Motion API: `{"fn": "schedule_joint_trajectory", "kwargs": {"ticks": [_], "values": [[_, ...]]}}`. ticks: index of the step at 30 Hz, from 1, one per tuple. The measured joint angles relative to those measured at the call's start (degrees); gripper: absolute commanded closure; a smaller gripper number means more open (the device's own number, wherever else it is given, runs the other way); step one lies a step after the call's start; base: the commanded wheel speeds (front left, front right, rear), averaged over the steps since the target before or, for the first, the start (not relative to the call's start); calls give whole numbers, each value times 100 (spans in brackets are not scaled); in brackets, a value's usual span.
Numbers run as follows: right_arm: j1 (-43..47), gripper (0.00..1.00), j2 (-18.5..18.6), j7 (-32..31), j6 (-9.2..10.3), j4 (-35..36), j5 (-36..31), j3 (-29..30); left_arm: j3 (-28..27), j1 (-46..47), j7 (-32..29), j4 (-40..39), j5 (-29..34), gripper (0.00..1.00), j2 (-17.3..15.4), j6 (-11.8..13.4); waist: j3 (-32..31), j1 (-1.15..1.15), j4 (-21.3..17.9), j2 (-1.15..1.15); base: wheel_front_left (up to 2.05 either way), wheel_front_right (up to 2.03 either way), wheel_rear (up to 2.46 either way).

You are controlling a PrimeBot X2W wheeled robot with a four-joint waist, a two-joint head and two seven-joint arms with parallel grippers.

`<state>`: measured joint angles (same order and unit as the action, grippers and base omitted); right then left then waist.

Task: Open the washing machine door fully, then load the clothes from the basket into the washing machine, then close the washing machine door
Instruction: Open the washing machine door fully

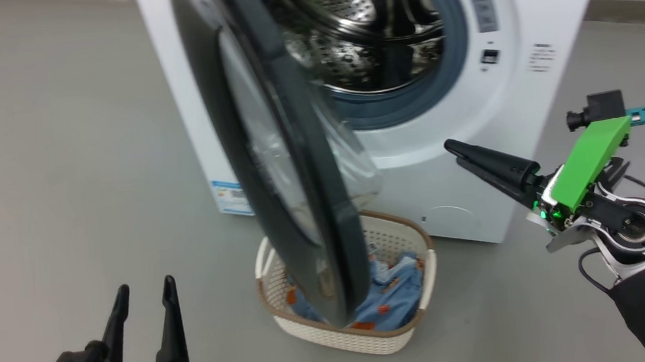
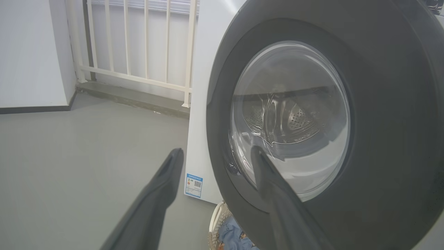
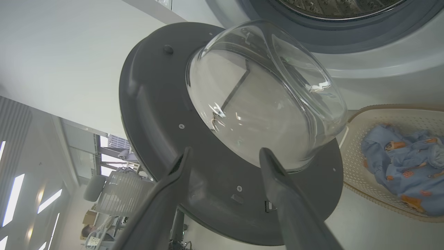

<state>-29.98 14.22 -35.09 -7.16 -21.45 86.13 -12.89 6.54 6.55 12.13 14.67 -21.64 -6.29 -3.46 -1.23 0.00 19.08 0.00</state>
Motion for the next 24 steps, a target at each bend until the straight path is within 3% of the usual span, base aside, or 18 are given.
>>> {"fn": "schedule_joint_trajectory", "kwargs": {"ticks": [14,24], "values": [[798,0,666,2092,0,1161,-1262,-324,-42,-104,102,27,-51,0,-15,52,-68,0,-1052,0,0,0,0],[1426,0,1102,3801,0,1203,-2317,-427,-113,-240,151,-47,-92,0,-29,158,-125,0,-1609,0,0,0,0]]}}
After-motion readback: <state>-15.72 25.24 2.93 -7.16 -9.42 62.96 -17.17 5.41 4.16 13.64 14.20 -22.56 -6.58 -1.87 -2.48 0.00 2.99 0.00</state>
